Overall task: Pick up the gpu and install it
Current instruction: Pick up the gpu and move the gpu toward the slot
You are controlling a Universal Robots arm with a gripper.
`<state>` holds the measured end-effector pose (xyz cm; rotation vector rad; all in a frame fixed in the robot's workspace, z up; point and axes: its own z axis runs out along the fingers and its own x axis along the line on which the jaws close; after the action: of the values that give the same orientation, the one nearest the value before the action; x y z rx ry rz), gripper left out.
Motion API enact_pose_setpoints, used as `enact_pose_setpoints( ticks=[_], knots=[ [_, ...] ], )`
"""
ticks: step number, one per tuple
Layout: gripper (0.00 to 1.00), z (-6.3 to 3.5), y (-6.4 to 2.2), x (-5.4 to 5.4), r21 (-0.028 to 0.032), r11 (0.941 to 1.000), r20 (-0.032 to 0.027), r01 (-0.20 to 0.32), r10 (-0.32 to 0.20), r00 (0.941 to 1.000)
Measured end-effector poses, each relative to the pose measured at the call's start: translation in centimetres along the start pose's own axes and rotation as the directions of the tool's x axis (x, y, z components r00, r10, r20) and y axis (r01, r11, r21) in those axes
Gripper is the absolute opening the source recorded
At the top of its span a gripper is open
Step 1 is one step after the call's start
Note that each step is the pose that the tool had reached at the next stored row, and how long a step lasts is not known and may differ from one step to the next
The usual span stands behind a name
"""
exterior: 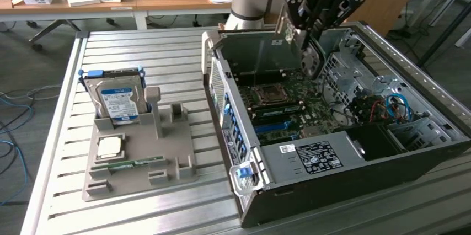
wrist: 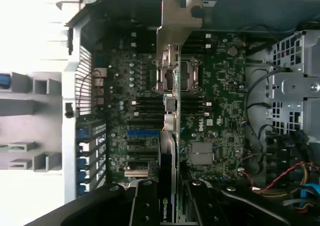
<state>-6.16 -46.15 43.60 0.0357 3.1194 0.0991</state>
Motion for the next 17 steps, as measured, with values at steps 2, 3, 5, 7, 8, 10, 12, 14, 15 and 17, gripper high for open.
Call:
enact_pose_setpoints(
  ticks=[2, 3, 5, 7, 8, 10, 12, 14, 15, 17],
  knots=[
    [0.26, 0.02, 0.02, -0.8, -0.001, 1.0, 0.0, 0.0, 0.0, 1.0],
    [0.26, 0.03, 0.03, -1.2, -0.0015, 1.0, 0.0, 0.0, 0.0, 1.0],
    [0.26, 0.04, 0.04, -2.0, -0.0023, 1.0, -0.0001, 0.0, 0.0, 1.0],
    [0.26, 0.05, 0.06, -2.6, -0.0029, 1.0, -0.0001, 0.0, 0.0, 1.0],
    [0.26, 0.06, 0.06, -2.9, -0.0032, 1.0, -0.0001, 0.0, 0.0, 1.0],
    [0.26, 0.07, 0.08, -3.4, -0.0036, 1.0, -0.0001, 0.0, 0.0, 1.0],
    [0.26, 0.08, 0.09, -3.9, -0.0041, 1.0, -0.0002, 0.0, 0.0, 1.0],
    [0.26, 0.09, 0.1, -4.4, -0.0045, 1.0, -0.0001, 0.0, 0.0, 1.0],
    [0.26, 0.09, 0.1, -4.6, -0.0045, 1.0, -0.0002, 0.0, 0.0, 1.0],
    [0.26, 0.1, 0.11, -5.0, -0.0049, 1.0, -0.0002, 0.001, -0.001, 1.0]
  ],
)
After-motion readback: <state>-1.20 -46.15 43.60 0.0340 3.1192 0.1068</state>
